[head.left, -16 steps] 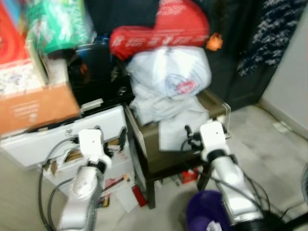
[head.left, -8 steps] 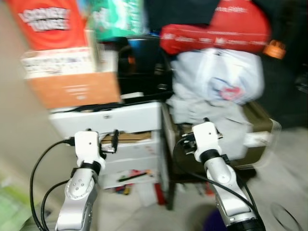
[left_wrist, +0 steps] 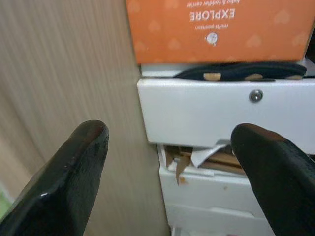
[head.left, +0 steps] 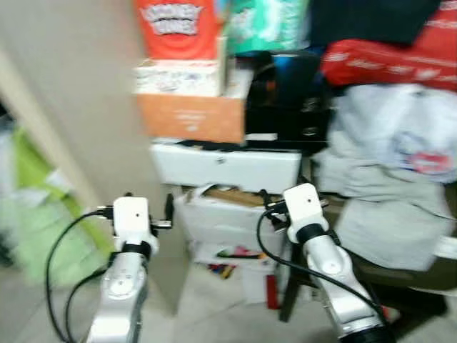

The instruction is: Clean up the room

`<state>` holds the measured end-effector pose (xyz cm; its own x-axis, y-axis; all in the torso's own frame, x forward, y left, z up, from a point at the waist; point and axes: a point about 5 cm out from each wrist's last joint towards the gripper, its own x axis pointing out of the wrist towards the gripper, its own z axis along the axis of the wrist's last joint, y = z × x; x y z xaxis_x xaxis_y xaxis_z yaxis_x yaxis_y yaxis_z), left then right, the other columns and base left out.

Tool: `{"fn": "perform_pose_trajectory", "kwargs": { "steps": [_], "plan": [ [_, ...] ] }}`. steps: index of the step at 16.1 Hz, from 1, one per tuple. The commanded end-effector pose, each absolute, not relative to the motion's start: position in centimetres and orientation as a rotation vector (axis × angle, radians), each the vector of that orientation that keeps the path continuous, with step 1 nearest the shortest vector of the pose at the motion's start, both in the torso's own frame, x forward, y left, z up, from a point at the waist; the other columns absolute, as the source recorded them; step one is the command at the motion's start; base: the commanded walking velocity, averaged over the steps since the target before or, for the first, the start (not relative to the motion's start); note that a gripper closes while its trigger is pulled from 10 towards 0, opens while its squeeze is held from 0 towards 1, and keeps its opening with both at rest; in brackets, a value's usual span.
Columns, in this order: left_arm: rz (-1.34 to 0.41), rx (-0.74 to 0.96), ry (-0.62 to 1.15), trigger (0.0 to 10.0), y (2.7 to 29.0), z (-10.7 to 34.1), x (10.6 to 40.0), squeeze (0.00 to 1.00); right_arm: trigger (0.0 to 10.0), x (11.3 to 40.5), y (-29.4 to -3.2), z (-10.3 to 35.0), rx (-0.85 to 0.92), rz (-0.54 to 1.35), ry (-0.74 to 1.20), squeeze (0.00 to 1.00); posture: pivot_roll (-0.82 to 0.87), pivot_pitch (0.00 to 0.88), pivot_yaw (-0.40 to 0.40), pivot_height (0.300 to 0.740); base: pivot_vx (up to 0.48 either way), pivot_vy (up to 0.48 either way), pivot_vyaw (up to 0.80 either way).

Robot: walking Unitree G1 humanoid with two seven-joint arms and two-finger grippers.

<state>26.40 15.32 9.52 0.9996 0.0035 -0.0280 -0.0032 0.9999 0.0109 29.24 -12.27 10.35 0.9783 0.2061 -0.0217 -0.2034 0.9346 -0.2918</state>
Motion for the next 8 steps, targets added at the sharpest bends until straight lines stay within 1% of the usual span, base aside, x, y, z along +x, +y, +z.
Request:
{"fn": "perform_pose_trajectory", "kwargs": {
  "steps": [1, 2, 5, 8],
  "plan": [
    [-0.029, -0.007, 0.025, 10.0, 15.2, 9.6, 26.3, 0.0, 10.0, 29.3, -12.2, 10.7, -0.289, 0.208, -0.025, 0.0, -0.14, 0.0, 0.046, 0.74, 0.0, 0.0, 0.8],
    [-0.054, -0.028, 0.031, 10.0, 15.1, 9.6, 26.2, 0.0, 10.0, 29.3, -12.2, 10.7, -0.288, 0.208, -0.024, 0.0, -0.14, 0.0, 0.046, 0.74, 0.0, 0.0, 0.79],
    [-0.044, -0.02, 0.019, 10.0, 15.3, 10.0, 25.8, 0.0, 10.0, 29.2, -12.2, 10.6, -0.286, 0.212, -0.023, 0.0, -0.13, 0.0, 0.046, 0.74, 0.0, 0.0, 0.58],
    [0.015, -0.012, 0.037, 10.0, 16.7, 9.7, 24.9, 0.0, 10.0, 29.2, -12.3, 10.6, -0.286, 0.213, -0.02, 0.0, -0.12, 0.0, 0.043, 0.74, 0.0, 0.0, 0.69]
  ]
}}
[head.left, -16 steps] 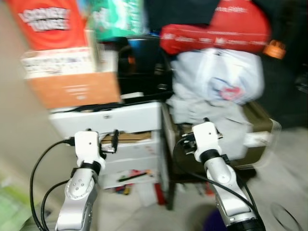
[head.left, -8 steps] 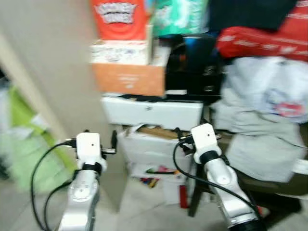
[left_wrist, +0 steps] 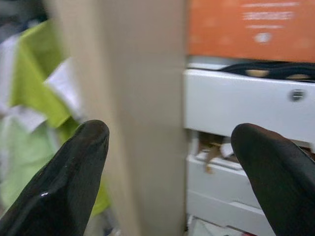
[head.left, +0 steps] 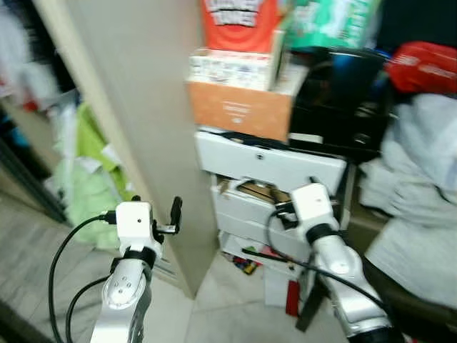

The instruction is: Clean up the room

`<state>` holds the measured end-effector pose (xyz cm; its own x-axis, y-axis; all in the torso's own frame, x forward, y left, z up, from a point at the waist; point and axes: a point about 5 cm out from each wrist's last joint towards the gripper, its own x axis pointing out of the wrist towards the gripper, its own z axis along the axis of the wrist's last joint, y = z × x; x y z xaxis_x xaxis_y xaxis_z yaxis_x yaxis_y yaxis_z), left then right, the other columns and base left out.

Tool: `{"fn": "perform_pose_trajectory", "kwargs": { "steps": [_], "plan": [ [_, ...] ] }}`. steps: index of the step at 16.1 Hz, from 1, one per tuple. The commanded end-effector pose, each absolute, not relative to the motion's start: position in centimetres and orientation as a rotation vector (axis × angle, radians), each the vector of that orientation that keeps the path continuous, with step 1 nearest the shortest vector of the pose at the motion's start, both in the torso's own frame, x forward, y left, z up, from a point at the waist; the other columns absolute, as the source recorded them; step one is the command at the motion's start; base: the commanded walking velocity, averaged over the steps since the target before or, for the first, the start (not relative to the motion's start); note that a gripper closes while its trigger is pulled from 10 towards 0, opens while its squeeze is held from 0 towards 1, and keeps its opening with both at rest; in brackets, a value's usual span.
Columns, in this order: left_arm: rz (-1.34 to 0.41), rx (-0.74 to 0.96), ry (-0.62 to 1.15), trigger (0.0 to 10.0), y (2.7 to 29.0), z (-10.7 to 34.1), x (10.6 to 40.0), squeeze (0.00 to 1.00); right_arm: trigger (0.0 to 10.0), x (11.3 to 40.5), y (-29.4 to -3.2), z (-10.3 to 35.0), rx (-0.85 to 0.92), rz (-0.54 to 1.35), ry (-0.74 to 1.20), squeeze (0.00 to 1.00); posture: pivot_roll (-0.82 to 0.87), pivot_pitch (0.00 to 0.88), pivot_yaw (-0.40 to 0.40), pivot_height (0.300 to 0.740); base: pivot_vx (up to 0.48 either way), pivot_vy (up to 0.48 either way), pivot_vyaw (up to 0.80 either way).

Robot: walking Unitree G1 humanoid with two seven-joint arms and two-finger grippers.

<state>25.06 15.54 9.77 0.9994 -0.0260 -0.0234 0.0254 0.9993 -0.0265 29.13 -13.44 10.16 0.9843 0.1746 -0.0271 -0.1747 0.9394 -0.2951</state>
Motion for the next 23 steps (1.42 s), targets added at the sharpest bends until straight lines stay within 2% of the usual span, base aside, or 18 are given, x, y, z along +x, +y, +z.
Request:
{"fn": "perform_pose_trajectory", "kwargs": {
  "steps": [1, 11, 18, 19, 23],
  "plan": [
    [0.037, -0.013, 0.054, 10.0, 17.1, 9.4, 24.8, 0.0, 10.0, 29.2, -12.1, 10.5, -0.283, 0.219, -0.018, 0.0, -0.12, 0.0, 0.041, 0.74, 0.0, 0.0, 0.8],
    [0.097, 0.026, 0.071, 10.0, 17.4, 9.4, 25.0, 0.0, 10.0, 28.9, -11.2, 10.3, -0.208, 0.28, -0.007, 0.0, -0.11, 0.0, 0.044, 0.74, 0.0, 0.0, 0.8],
    [0.126, -0.027, 0.078, 10.0, 17.7, 9.2, 24.9, 0.0, 10.0, 28.9, -11.0, 10.3, -0.197, 0.302, -0.005, 0.0, -0.11, 0.0, 0.037, 0.74, 0.0, 0.0, 0.78],
    [0.119, -0.064, 0.065, 0.0, 17.7, 9.3, 24.8, 0.0, 10.0, 28.8, -11.0, 10.3, -0.192, 0.304, -0.004, 0.0, -0.11, 0.0, 0.037, 0.74, 0.0, 0.0, 0.46],
    [0.108, -0.09, 0.081, 0.0, 17.6, 9.1, 24.8, 0.0, 10.0, 28.8, -10.9, 10.3, -0.186, 0.314, -0.002, 0.0, -0.11, 0.0, 0.036, 0.74, 0.0, 0.0, 0.0]
  ]
}}
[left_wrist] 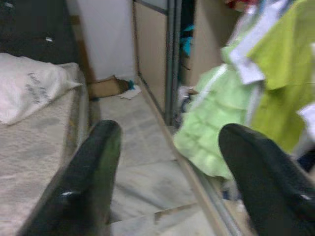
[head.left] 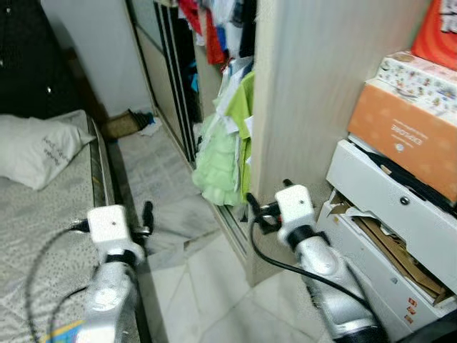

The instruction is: Clean up the room

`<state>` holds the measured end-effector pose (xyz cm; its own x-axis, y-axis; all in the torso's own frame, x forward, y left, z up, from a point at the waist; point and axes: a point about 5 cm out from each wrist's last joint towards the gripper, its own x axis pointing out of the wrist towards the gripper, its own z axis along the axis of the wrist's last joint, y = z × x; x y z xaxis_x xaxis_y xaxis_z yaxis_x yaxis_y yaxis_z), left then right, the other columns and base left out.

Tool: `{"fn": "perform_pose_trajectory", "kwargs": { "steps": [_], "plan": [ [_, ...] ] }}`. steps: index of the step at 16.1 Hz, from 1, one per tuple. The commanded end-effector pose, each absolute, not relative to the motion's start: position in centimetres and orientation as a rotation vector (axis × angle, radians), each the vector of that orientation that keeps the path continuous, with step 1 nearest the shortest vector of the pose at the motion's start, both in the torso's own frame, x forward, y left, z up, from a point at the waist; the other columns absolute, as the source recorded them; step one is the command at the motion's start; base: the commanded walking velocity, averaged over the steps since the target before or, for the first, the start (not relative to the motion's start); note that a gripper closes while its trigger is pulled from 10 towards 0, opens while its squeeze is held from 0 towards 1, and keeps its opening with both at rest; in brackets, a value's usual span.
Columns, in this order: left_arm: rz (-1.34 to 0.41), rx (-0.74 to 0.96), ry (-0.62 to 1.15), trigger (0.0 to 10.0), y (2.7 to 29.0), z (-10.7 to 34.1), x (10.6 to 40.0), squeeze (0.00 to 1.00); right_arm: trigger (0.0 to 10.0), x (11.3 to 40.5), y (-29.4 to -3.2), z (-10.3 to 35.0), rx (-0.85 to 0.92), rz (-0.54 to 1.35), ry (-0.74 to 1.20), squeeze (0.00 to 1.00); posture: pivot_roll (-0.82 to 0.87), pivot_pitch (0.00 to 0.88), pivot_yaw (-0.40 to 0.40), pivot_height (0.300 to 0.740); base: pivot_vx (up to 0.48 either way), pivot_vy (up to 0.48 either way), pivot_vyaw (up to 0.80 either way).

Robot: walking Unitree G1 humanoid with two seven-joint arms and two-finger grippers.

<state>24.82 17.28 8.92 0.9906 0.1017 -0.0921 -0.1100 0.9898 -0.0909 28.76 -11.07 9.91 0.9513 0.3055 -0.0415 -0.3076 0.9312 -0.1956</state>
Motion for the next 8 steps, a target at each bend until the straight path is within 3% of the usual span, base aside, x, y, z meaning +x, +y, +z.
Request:
{"fn": "perform_pose_trajectory", "kwargs": {
  "steps": [1, 6, 7, 8],
  "plan": [
    [0.106, -0.092, 0.08, 0.0, 17.61, 9.09, 24.83, 0.0, 10.0, 28.77, -10.87, 10.27, -0.186, 0.315, -0.002, 0.0, -0.11, 0.0, 0.036, 0.74, 0.0, 0.0, 0.0],
    [0.109, -0.063, 0.079, 0.0, 17.68, 9.2, 24.99, 0.0, 10.0, 28.83, -10.72, 10.23, -0.181, 0.318, 0.001, 0.0, -0.12, 0.0, 0.04, 0.74, 0.0, 0.0, 0.0],
    [0.11, -0.049, 0.079, 10.0, 17.69, 9.25, 25.01, 0.0, 10.0, 28.84, -10.67, 10.26, -0.182, 0.32, -0.002, 0.0, -0.11, 0.0, 0.04, 0.74, 0.0, 0.0, 0.0],
    [0.079, -0.063, 0.069, 10.0, 17.51, 9.33, 25.1, 0.0, 10.0, 28.86, -10.48, 10.38, -0.182, 0.33, -0.01, 0.0, -0.11, 0.0, 0.042, 0.74, 0.0, 0.0, 0.0]
  ]
}}
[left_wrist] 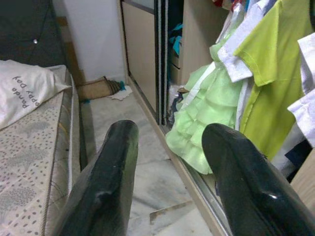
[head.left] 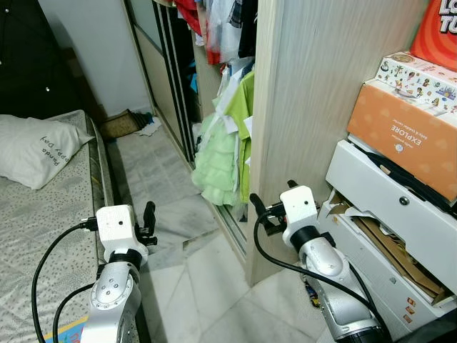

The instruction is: Clean up the room

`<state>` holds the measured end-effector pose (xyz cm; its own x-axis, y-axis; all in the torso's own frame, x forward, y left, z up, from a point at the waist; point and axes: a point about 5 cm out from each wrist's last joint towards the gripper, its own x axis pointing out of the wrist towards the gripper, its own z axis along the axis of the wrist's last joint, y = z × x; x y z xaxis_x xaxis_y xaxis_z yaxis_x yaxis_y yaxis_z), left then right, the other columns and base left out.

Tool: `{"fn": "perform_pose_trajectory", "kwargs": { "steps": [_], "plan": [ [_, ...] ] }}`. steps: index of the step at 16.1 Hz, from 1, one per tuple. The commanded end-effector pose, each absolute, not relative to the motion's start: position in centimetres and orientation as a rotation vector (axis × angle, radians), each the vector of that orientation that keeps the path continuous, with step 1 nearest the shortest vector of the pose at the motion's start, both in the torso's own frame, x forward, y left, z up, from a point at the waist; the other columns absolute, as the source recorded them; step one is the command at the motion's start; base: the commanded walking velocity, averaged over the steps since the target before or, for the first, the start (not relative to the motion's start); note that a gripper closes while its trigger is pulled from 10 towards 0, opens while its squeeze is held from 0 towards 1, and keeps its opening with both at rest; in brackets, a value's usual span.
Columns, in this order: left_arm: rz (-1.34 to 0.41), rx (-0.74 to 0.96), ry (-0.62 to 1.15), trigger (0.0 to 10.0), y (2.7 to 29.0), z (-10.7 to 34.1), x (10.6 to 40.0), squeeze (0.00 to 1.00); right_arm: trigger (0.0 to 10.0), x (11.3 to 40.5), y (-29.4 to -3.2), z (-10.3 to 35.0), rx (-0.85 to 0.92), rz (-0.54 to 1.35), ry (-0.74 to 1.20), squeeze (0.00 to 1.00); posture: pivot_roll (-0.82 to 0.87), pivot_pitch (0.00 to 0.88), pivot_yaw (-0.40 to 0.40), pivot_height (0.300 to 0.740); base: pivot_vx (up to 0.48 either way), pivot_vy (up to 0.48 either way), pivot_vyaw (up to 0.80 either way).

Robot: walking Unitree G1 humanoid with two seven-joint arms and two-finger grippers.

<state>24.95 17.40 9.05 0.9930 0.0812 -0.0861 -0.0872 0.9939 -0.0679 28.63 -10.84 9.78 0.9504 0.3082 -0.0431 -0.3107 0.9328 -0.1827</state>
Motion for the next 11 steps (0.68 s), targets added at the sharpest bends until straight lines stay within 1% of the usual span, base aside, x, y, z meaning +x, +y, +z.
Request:
{"fn": "perform_pose_trajectory", "kwargs": {
  "steps": [1, 9, 10, 11],
  "plan": [
    [0.068, -0.061, 0.067, 10.0, 17.39, 9.39, 25.13, 1.0, 10.0, 28.85, -10.27, 10.46, -0.188, 0.341, -0.017, 0.0, -0.11, 0.0, 0.042, 0.74, 0.0, 0.0, 0.79],
    [0.048, -0.025, 0.082, 10.0, 16.9, 9.19, 25.3, 1.0, 10.0, 28.62, -10.07, 10.22, -0.165, 0.357, -0.007, 0.0, -0.11, 0.0, 0.043, 0.74, 0.0, 0.0, 0.79],
    [0.044, -0.028, 0.083, 10.0, 16.83, 9.19, 25.29, 1.0, 10.0, 28.61, -10.07, 10.18, -0.162, 0.361, -0.004, 0.0, -0.11, 0.0, 0.04, 0.74, 0.0, 0.0, 0.58],
    [0.04, -0.033, 0.086, 10.0, 16.76, 9.15, 25.29, 1.0, 10.0, 28.59, -10.08, 10.13, -0.16, 0.363, -0.001, 0.0, -0.11, 0.0, 0.04, 0.74, 0.0, 0.0, 0.0]
  ]
}}
